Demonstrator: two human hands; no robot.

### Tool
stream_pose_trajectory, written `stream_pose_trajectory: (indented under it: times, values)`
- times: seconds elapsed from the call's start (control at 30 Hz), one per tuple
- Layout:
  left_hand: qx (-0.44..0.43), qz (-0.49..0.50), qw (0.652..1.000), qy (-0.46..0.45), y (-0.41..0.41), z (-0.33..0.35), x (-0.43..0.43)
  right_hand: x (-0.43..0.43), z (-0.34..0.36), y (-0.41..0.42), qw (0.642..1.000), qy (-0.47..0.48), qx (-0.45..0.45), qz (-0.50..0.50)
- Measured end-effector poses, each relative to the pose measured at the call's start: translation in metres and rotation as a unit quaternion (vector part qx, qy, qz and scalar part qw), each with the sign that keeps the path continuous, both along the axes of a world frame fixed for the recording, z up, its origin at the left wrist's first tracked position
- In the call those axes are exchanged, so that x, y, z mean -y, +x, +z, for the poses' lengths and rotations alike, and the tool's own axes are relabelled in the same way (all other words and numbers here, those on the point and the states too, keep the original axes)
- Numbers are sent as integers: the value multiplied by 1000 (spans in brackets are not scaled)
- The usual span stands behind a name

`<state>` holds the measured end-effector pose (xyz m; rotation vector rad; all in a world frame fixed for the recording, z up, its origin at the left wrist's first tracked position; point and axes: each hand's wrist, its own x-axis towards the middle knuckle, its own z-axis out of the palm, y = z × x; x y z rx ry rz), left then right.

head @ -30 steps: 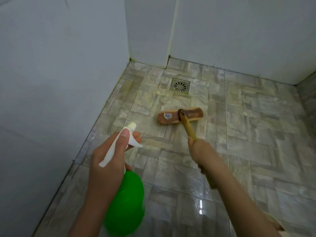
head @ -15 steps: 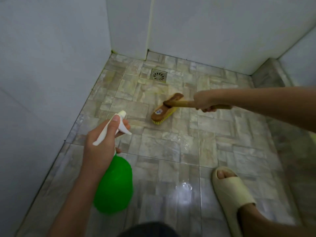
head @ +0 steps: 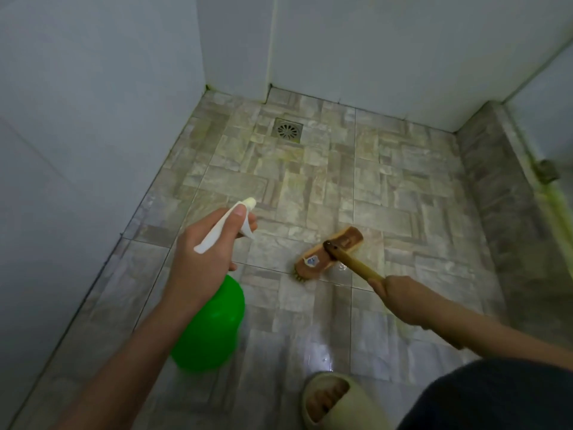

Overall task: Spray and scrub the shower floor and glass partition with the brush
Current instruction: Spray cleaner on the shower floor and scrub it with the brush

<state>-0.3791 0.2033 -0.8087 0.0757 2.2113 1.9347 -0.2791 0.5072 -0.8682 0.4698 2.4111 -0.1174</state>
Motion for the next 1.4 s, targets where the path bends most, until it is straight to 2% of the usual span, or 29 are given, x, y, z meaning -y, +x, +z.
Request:
stream_pose_trajectory:
  times: [0.1, 0.2, 0.4, 0.53, 0.6, 0.73, 0.83, 0.9, 0.93, 1.0, 1.07, 1.13, 1.23, 1.27, 1.33, 1.4]
  values:
    - [-6, 12, 1000, -12, 0, -4, -7, 9, -9, -58, 999, -11, -38, 28]
    - [-7, 6, 1000, -12, 1, -8, -14, 2, -20, -107, 996, -36, -86, 2]
    - [7, -51, 999, -14, 13, -16, -32, -60, -18, -26, 999, 3, -45, 25]
    - [15, -158, 986, -52, 26, -29, -56, -101, -9, -14, 998, 11, -35, -57]
    - [10, -208, 976, -69, 34, -38, -67, -118, -7, 34, 997, 13, -22, -74]
    - [10, -272, 959, -76, 49, -43, -91, -152, -6, 180, 982, 36, 52, -180]
    - [31, -291, 953, -85, 55, -42, -107, -173, -28, 251, 967, 3, 36, -252]
    - [43, -302, 948, -94, 55, -43, -115, -139, -14, 245, 965, -10, 55, -255]
    - [49, -307, 945, -101, 55, -44, -119, -121, -14, 228, 974, -19, 48, -221]
    - [50, -309, 943, -117, 55, -47, -122, -94, -20, 185, 988, -25, -16, -151]
    - [45, -311, 940, -130, 53, -50, -123, -77, -24, 149, 990, -11, -49, -129]
    - [45, -312, 940, -132, 50, -50, -122, -85, -23, 168, 990, -9, -39, -136]
    - [33, -307, 942, -132, 46, -49, -119, -95, -3, 230, 981, -3, 43, -191]
    - [33, -304, 943, -132, 45, -49, -119, -93, 1, 239, 979, 0, 41, -200]
    - [36, -298, 945, -129, 45, -49, -120, -87, -5, 221, 978, -14, 39, -203]
    - [41, -295, 946, -131, 45, -50, -121, -78, -21, 167, 984, -22, -15, -174]
